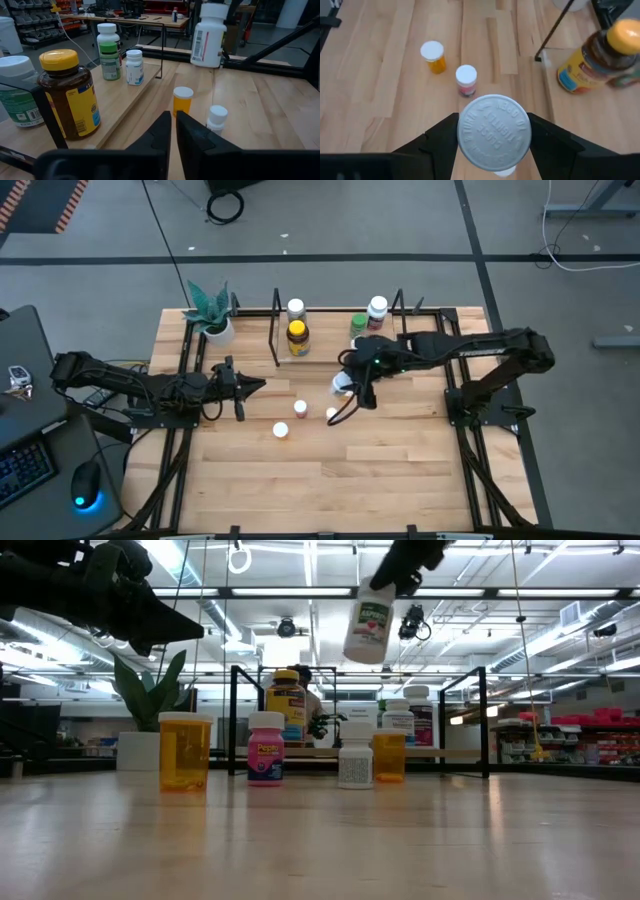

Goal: Pick and place medicine bottles onto shelf by color
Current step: Put the small white and green medicine bottle on the shelf

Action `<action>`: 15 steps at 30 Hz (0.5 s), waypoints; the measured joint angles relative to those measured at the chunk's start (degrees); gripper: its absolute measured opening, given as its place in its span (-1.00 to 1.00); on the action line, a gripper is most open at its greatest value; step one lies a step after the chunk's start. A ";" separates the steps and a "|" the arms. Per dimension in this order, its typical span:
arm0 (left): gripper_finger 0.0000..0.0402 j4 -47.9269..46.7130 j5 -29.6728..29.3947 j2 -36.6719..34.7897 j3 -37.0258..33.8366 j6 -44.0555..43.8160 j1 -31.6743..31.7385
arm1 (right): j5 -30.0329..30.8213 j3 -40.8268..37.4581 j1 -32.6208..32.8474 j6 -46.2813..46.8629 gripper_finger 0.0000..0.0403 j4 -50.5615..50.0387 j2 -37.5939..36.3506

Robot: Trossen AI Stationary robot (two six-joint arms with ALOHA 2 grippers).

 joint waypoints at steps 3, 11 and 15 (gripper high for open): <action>-0.81 0.00 0.02 0.00 0.00 -0.04 0.00 | 1.96 -4.93 0.00 2.26 0.11 1.96 -3.12; -0.86 0.00 0.02 0.00 0.00 -0.04 0.00 | 10.77 -12.07 0.08 14.10 0.13 5.07 -9.21; -0.85 0.00 0.01 0.00 0.00 -0.03 0.00 | 16.74 -12.11 1.71 20.55 0.13 4.57 -9.56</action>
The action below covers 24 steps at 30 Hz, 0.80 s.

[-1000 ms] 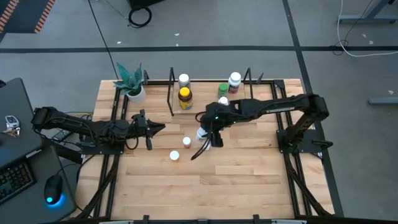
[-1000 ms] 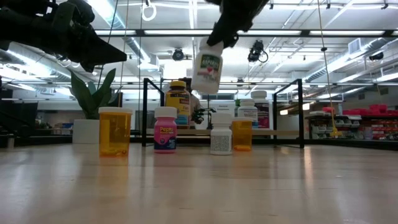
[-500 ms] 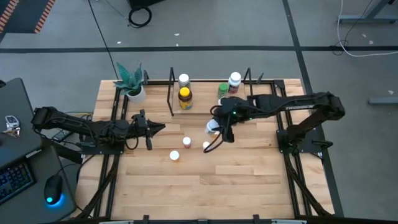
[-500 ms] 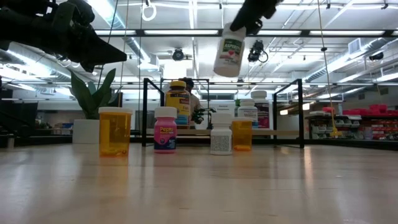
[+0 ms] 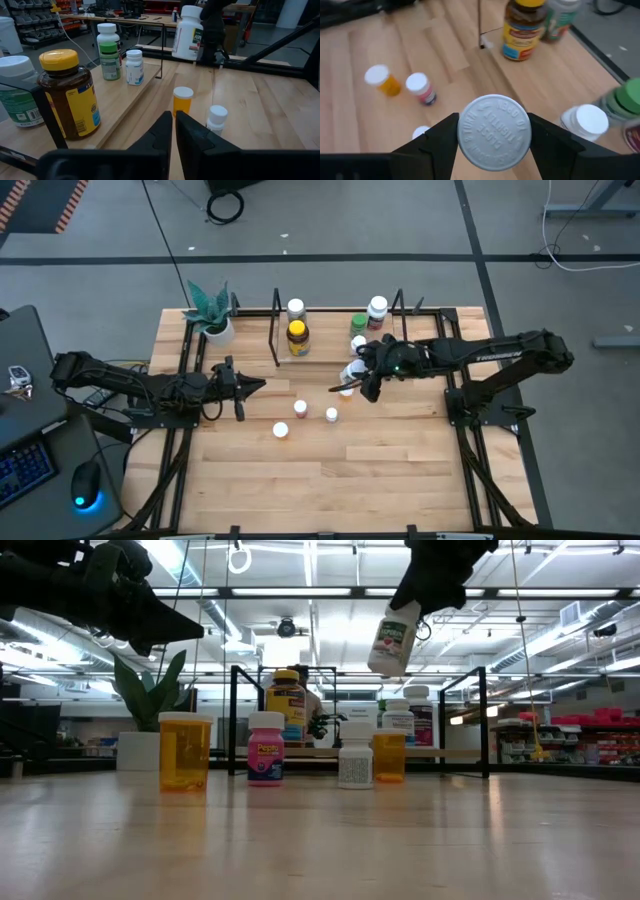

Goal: Pick and place medicine bottles onto shelf by color
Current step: Put the small white and green medicine bottle on the shelf

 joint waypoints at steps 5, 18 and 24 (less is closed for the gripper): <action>-0.81 -0.02 0.00 0.00 0.00 -0.01 0.00 | 7.79 -0.01 2.50 8.86 0.13 -1.20 0.57; -0.84 -0.02 0.01 -0.02 0.00 -0.01 0.00 | 12.16 -0.04 4.82 28.04 0.12 -10.21 3.02; -0.81 -0.02 -0.01 -0.02 0.00 0.04 0.00 | 13.09 0.01 4.78 35.93 0.12 -14.65 3.37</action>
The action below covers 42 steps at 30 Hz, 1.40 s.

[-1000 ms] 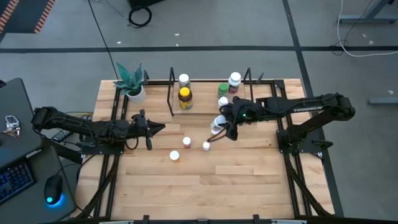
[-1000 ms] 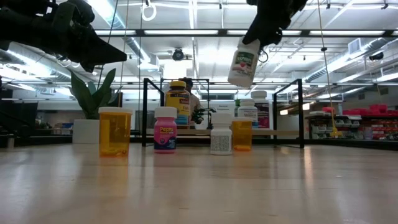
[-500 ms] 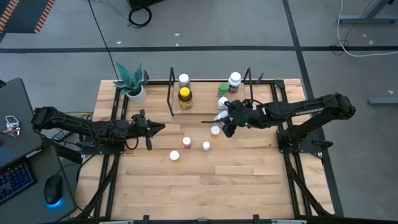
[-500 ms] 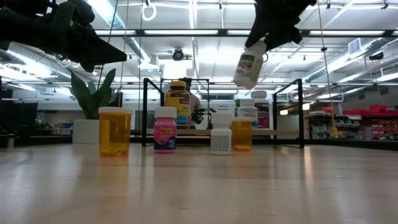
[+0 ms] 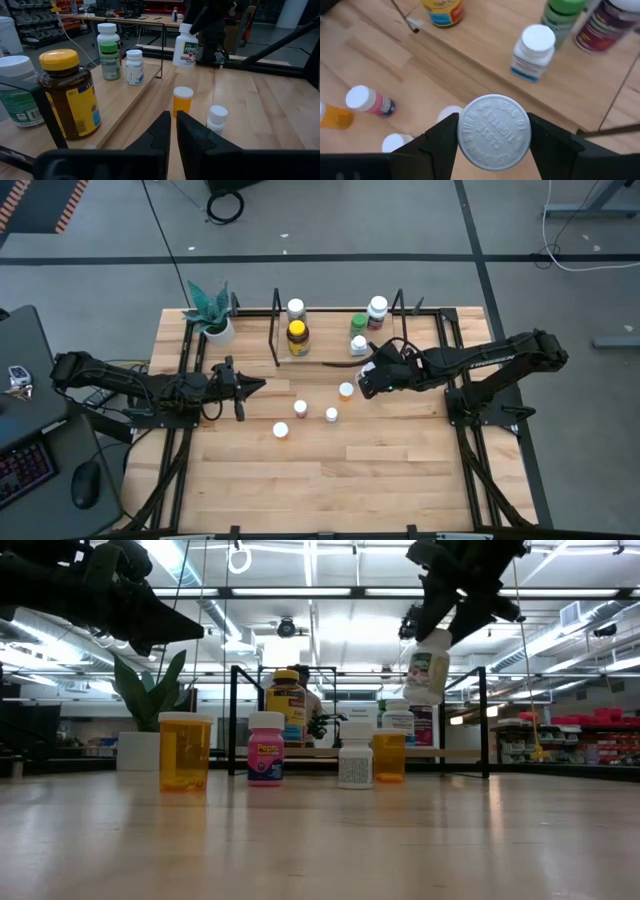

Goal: Pick and place medicine bottles onto shelf by color
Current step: Put the small white and green medicine bottle on the shelf

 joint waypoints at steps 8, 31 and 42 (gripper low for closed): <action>-0.86 0.00 0.01 0.00 0.00 -0.03 0.00 | 1.37 0.01 -0.15 10.40 0.12 -9.36 0.54; -0.83 0.00 0.00 0.00 0.00 -0.01 0.00 | 4.71 0.01 -1.36 16.99 0.12 -15.36 0.52; -0.85 0.02 0.02 0.00 0.00 -0.03 0.00 | 4.65 0.01 -2.32 18.70 0.12 -15.93 3.45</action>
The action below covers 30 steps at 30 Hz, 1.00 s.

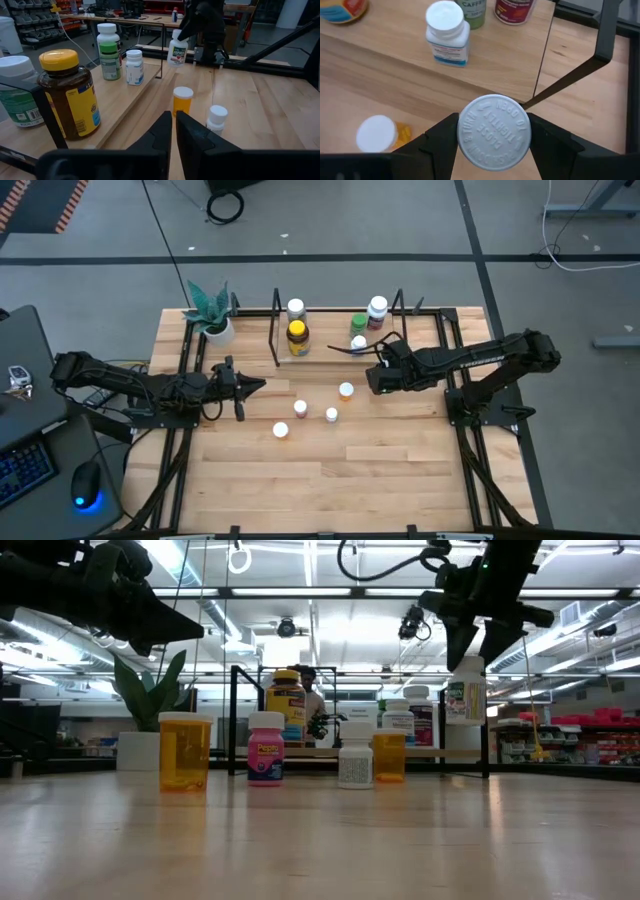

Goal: Pick and place medicine bottles onto shelf by color
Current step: Put the small white and green medicine bottle on the shelf

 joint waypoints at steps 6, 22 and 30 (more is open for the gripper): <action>-0.84 -0.01 0.00 0.00 0.00 0.02 0.00 | -0.02 0.02 -1.30 0.39 0.12 -0.22 1.21; -0.86 -0.01 0.00 0.00 0.00 0.00 0.00 | 10.19 0.04 -4.33 7.46 0.12 2.28 10.92; -0.81 -0.02 -0.02 0.00 0.00 0.00 0.00 | 11.50 0.02 -5.25 7.43 0.12 3.97 10.38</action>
